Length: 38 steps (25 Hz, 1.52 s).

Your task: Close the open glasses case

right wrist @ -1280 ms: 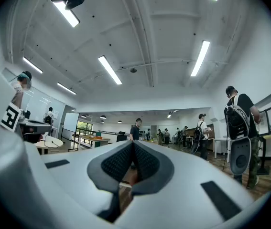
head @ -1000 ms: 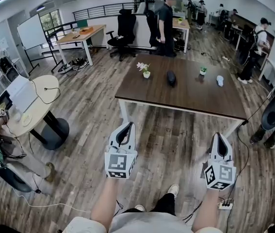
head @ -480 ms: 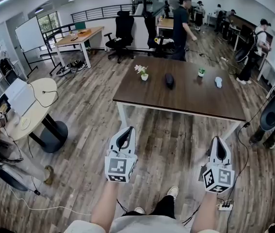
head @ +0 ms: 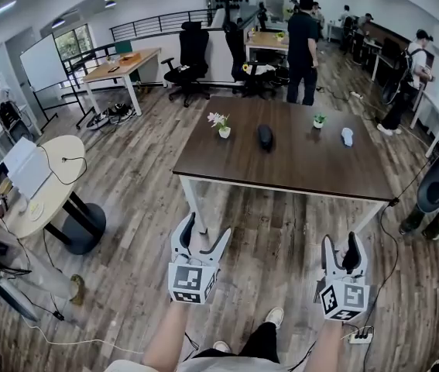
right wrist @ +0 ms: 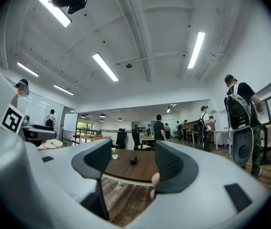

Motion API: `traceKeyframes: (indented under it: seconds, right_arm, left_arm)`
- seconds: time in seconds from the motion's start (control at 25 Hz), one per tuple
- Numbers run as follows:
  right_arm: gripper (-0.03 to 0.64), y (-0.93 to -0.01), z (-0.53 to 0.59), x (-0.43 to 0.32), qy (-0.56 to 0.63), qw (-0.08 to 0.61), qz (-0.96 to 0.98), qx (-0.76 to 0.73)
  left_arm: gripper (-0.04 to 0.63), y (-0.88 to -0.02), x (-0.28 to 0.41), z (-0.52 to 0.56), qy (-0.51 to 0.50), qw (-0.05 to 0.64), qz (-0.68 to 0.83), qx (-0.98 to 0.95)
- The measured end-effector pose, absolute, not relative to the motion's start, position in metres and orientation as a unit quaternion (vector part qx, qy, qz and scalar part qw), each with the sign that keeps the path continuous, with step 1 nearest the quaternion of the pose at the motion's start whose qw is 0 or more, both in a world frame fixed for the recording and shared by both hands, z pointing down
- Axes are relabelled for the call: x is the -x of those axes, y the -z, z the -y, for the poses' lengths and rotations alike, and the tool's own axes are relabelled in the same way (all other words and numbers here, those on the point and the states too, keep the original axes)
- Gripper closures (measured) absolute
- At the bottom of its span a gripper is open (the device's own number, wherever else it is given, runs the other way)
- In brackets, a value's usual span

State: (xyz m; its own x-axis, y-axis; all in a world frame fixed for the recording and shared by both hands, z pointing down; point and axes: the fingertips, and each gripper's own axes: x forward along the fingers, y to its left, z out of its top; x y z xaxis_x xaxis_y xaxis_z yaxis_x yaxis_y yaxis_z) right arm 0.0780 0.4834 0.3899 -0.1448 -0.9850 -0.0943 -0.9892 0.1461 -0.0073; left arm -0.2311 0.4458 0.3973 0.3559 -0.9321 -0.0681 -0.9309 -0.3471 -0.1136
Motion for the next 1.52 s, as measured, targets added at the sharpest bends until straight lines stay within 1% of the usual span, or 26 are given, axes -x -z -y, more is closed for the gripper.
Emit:
traceKeyframes:
  seconds: [0.4,0.56,0.84,1.04,1.28,1.52]
  right_arm:
    - [0.327,-0.402,-0.408,-0.133,-0.011,0.030,-0.753,0.657]
    - [0.328,-0.407,-0.370,-0.168,-0.003,0.033,-0.749,0.662]
    - [0.328,-0.406,-0.302,-0.238,0.009,0.045,-0.740,0.672]
    - [0.330,-0.394,-0.258,-0.283,0.008,0.060,-0.735,0.676]
    - [0.331,-0.382,-0.215,-0.307,0.004,0.072,-0.739,0.670]
    - [0.331,-0.383,-0.167,-0.288,-0.001,0.064,-0.750,0.658]
  left_arm:
    - [0.236,-0.406,0.180,-0.363,0.027,0.060,-0.576,0.815]
    - [0.251,-0.409,0.146,-0.319,0.035,0.061,-0.574,0.816]
    - [0.250,-0.402,0.082,-0.245,0.039,0.062,-0.568,0.820]
    - [0.247,-0.390,0.049,-0.201,0.032,0.062,-0.574,0.816]
    - [0.244,-0.377,0.037,-0.163,0.021,0.064,-0.586,0.807]
    - [0.241,-0.383,0.054,-0.121,0.008,0.057,-0.594,0.802]
